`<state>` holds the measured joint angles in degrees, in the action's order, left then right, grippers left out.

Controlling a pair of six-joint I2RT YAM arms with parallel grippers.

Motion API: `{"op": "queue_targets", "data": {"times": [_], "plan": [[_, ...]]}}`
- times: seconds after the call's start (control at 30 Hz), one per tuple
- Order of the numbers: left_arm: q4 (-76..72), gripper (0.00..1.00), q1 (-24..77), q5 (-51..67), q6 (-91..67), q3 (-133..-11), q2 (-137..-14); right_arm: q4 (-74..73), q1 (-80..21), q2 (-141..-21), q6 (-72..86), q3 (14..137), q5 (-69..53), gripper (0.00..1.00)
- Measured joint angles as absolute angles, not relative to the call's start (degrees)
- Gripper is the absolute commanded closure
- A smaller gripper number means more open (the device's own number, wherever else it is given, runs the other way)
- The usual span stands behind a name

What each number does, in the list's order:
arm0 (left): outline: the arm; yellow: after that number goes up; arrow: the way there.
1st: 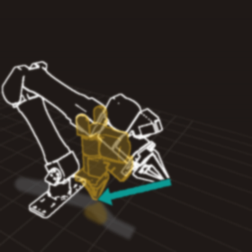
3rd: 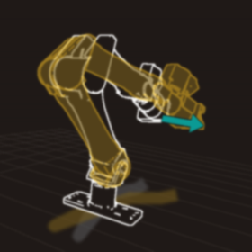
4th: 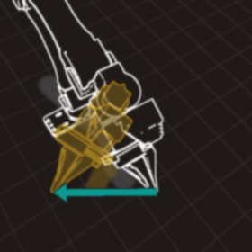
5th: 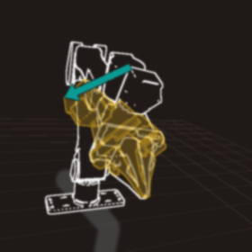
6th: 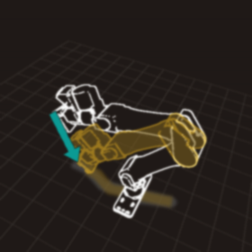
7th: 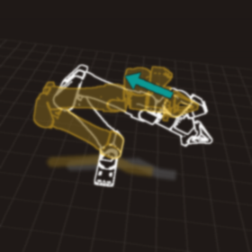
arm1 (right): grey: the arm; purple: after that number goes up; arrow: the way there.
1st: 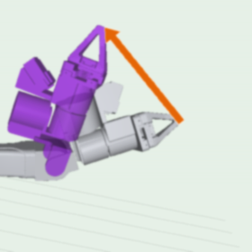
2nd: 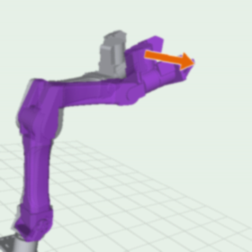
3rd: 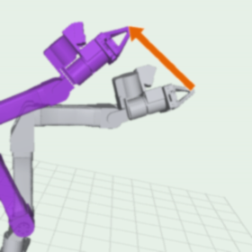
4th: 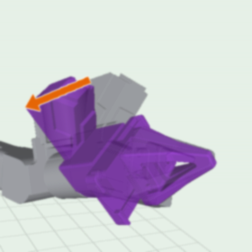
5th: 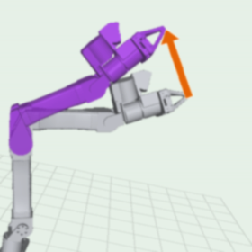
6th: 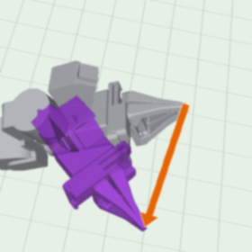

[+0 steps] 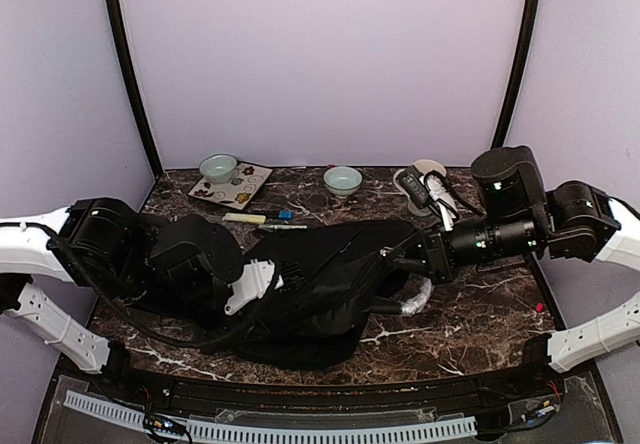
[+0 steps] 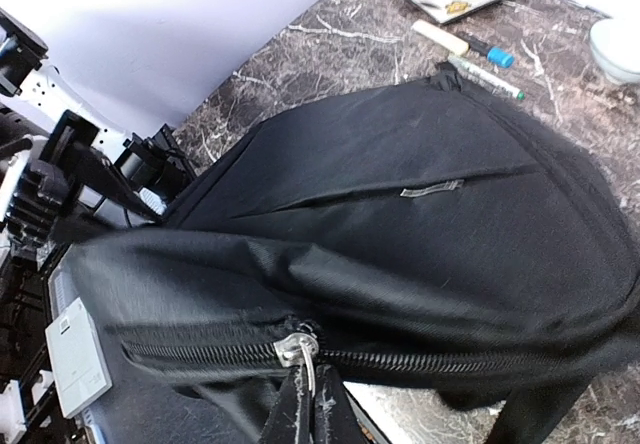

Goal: Pack the student bag
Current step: Zip the student bag into the largest pocket of the bag.

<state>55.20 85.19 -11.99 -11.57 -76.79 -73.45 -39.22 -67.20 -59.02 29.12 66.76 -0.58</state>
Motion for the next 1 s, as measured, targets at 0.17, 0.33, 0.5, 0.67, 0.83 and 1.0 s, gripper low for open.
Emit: {"op": "queue_targets", "data": {"times": [0.17, 0.33, 0.5, 0.67, 0.83, 1.0], "plan": [[61.0, 0.25, 86.5, -11.7, -14.5, -81.7, -73.0, -38.8, -65.8, -61.6, 29.4, 67.3, -3.6, 1.0], [65.0, 0.11, 86.5, -13.2, -18.2, -95.7, -75.7, -38.3, -68.9, -65.1, 29.7, 70.3, -6.6, 1.0], [65.1, 0.08, 86.4, -13.1, -19.3, -101.9, -79.3, -36.9, -73.4, -69.9, 29.7, 74.2, -8.4, 1.0], [65.3, 0.27, 86.4, -13.1, -19.3, -101.9, -84.1, -36.5, -74.6, -71.4, 29.7, 76.1, -8.3, 1.0], [65.9, 0.94, 86.4, -14.6, -18.4, -101.9, -86.5, -36.1, -74.6, -70.8, 29.7, 76.2, -7.9, 1.0], [66.4, 1.0, 86.4, -16.1, -17.8, -101.9, -86.5, -36.3, -74.6, -70.6, 29.5, 76.5, -6.1, 1.0]]}}
